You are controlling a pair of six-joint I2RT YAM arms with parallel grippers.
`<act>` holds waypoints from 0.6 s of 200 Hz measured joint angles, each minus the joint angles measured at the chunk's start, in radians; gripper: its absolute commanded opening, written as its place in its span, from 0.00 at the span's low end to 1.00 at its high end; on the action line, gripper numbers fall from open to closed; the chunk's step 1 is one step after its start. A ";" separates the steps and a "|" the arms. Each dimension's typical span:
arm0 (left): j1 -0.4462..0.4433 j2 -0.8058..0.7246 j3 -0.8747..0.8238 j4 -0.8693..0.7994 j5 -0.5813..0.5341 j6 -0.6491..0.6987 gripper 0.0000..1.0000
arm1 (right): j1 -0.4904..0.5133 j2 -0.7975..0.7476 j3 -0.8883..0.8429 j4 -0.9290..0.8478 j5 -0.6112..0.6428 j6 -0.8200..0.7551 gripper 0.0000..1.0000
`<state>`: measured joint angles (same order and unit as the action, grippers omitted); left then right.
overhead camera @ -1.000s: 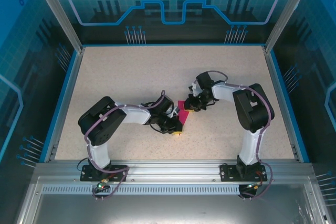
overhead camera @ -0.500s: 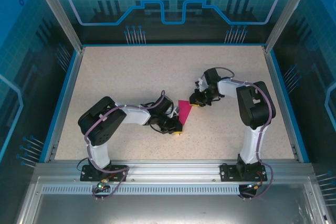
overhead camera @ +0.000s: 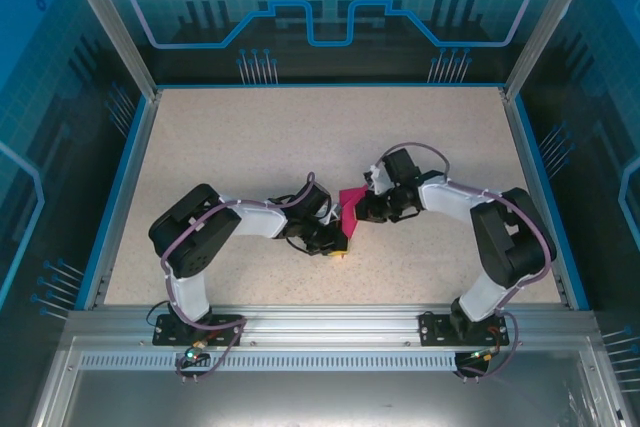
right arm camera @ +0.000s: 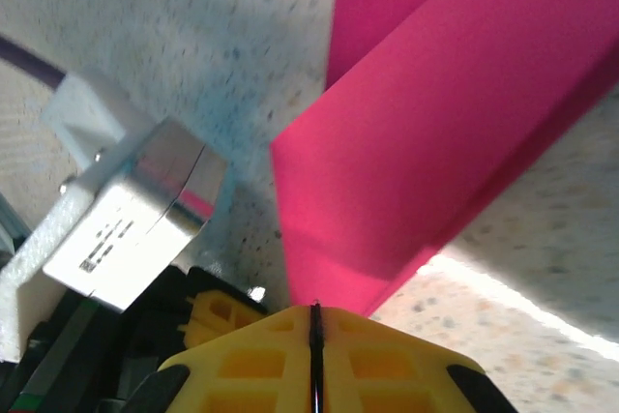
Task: Fold a paper plane with a square sheet of paper (fold left side to right side)
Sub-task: Fold the wing for the fifth time at the center of the table.
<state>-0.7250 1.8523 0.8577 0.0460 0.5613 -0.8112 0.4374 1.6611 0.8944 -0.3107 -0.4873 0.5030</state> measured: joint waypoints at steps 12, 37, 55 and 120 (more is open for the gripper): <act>0.000 0.000 0.000 0.000 0.000 0.000 0.06 | 0.021 0.010 0.000 0.014 0.000 0.012 0.09; 0.000 0.000 0.000 0.000 -0.002 0.000 0.06 | 0.037 0.048 0.000 0.043 0.000 0.028 0.09; -0.001 0.000 0.000 -0.002 -0.003 0.000 0.06 | 0.044 0.078 0.000 0.051 0.000 0.032 0.09; -0.001 0.000 0.000 -0.002 -0.004 0.000 0.06 | 0.063 0.140 0.015 0.039 0.009 0.012 0.09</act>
<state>-0.7261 1.8523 0.8577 0.0441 0.5575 -0.8112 0.4999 1.8008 0.9092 -0.2722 -0.4782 0.5148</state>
